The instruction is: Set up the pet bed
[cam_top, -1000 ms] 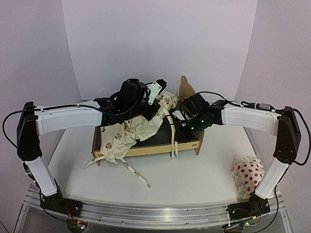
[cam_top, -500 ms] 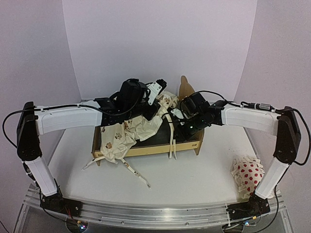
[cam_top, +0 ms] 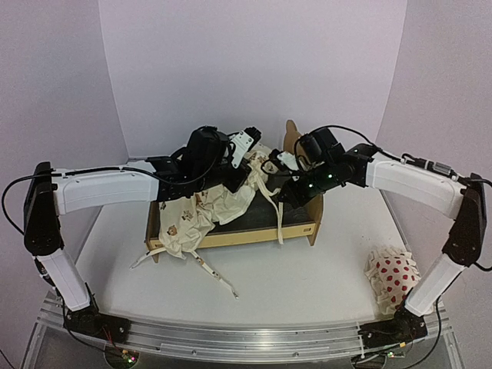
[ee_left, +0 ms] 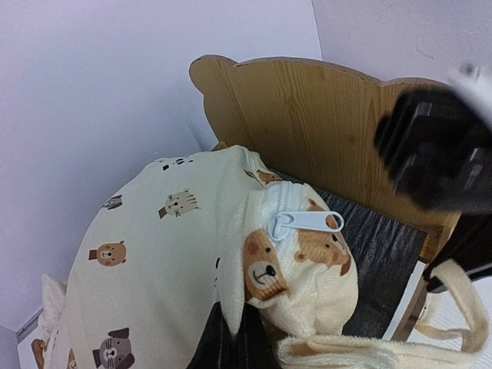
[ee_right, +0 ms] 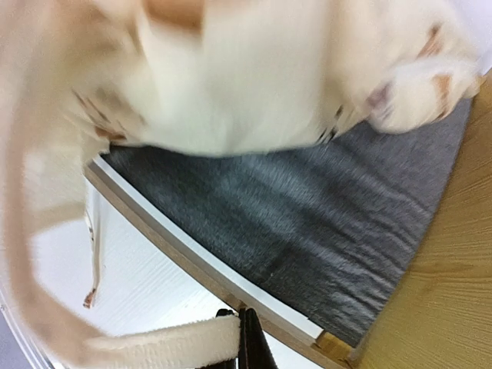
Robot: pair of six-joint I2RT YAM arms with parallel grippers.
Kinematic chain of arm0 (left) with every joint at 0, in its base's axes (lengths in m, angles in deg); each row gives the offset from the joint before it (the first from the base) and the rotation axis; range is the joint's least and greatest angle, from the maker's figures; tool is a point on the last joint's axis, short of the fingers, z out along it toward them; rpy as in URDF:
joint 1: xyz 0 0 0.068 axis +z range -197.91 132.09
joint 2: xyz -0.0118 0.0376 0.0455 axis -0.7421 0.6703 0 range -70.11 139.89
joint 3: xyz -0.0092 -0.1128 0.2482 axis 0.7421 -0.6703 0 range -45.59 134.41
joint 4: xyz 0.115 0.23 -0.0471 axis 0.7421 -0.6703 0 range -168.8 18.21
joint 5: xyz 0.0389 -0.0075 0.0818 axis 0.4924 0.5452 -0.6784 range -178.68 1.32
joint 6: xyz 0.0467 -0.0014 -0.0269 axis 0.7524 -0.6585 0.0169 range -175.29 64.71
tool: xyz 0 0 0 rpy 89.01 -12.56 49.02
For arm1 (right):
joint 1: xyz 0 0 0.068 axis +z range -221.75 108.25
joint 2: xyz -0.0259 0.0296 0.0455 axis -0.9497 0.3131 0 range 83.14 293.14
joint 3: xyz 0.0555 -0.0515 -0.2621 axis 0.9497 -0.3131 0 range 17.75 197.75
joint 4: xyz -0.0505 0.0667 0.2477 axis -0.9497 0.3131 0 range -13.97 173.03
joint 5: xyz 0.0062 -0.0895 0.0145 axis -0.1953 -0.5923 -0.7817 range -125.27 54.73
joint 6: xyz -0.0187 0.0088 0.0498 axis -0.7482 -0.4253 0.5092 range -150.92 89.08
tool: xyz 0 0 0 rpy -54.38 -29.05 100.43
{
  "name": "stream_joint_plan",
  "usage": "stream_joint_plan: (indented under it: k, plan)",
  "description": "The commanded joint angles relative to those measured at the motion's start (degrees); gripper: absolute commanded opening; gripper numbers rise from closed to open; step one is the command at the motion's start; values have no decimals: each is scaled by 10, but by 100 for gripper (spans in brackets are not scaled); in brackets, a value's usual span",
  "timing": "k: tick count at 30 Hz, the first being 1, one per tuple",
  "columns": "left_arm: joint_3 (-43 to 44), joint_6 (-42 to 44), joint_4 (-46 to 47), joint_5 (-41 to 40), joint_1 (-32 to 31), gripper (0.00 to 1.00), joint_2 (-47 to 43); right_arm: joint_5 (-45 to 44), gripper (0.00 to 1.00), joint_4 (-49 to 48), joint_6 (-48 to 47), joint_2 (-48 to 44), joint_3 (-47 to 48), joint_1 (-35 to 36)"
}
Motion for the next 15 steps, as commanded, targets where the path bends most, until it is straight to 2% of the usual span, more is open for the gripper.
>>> stream_joint_plan:
  k: [1,7,15]
  plan:
    - [-5,-10,4,-12,5,0,-44,-26,0,20,-4,-41,46,2]
    - [-8,-12,3,-8,5,0,-45,-52,0,30,-3,-36,76,1]
    - [-13,-15,2,-5,5,0,-49,-65,0,29,8,-7,64,1]
